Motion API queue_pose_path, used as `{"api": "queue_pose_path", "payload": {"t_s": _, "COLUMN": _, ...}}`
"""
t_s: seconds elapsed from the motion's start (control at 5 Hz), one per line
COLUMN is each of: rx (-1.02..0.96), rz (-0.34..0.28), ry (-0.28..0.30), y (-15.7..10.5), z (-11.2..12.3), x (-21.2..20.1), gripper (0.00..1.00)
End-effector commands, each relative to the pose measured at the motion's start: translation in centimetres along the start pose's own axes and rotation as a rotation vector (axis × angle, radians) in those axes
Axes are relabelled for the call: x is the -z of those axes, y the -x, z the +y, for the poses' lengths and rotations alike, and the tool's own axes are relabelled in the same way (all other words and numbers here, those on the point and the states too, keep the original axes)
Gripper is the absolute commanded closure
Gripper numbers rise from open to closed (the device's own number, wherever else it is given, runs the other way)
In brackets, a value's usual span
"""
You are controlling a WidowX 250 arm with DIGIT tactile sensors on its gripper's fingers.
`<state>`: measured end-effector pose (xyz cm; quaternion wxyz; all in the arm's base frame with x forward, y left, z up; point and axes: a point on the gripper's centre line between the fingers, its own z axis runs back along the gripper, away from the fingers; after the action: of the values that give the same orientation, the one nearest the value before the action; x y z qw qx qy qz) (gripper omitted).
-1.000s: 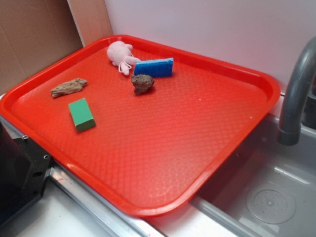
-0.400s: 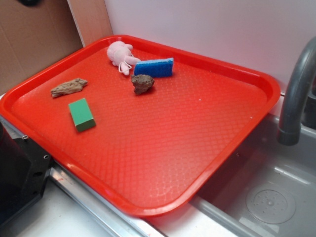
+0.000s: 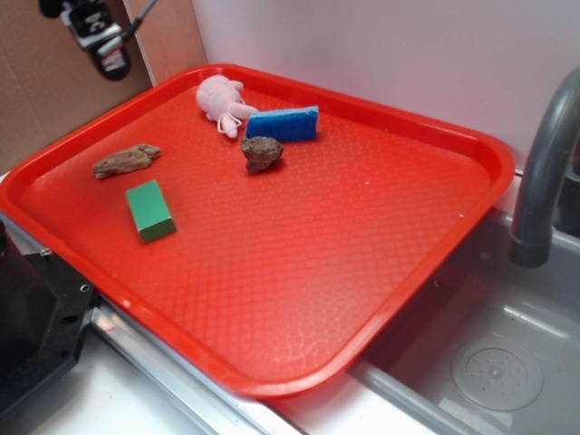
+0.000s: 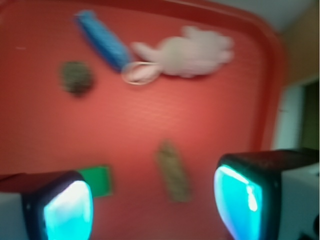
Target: Grab the wood chip.
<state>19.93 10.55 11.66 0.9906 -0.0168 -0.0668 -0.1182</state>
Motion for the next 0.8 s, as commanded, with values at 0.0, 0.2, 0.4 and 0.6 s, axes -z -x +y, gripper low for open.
{"api": "queue_pose_path", "payload": {"t_s": 0.0, "rx": -0.004, "rz": 0.025, "ry": -0.075, "y": 2.9, "z": 3.3, "x": 3.1, "gripper": 0.0}}
{"api": "queue_pose_path", "payload": {"t_s": 0.2, "rx": 0.094, "rz": 0.051, "ry": -0.061, "y": 2.0, "z": 1.7, "x": 5.3, "gripper": 0.0}}
{"api": "queue_pose_path", "payload": {"t_s": 0.4, "rx": 0.139, "rz": 0.096, "ry": -0.05, "y": 2.3, "z": 0.8, "x": 7.3, "gripper": 0.0}}
{"api": "queue_pose_path", "payload": {"t_s": 0.6, "rx": 0.143, "rz": 0.13, "ry": -0.046, "y": 2.3, "z": 0.5, "x": 8.7, "gripper": 0.0}}
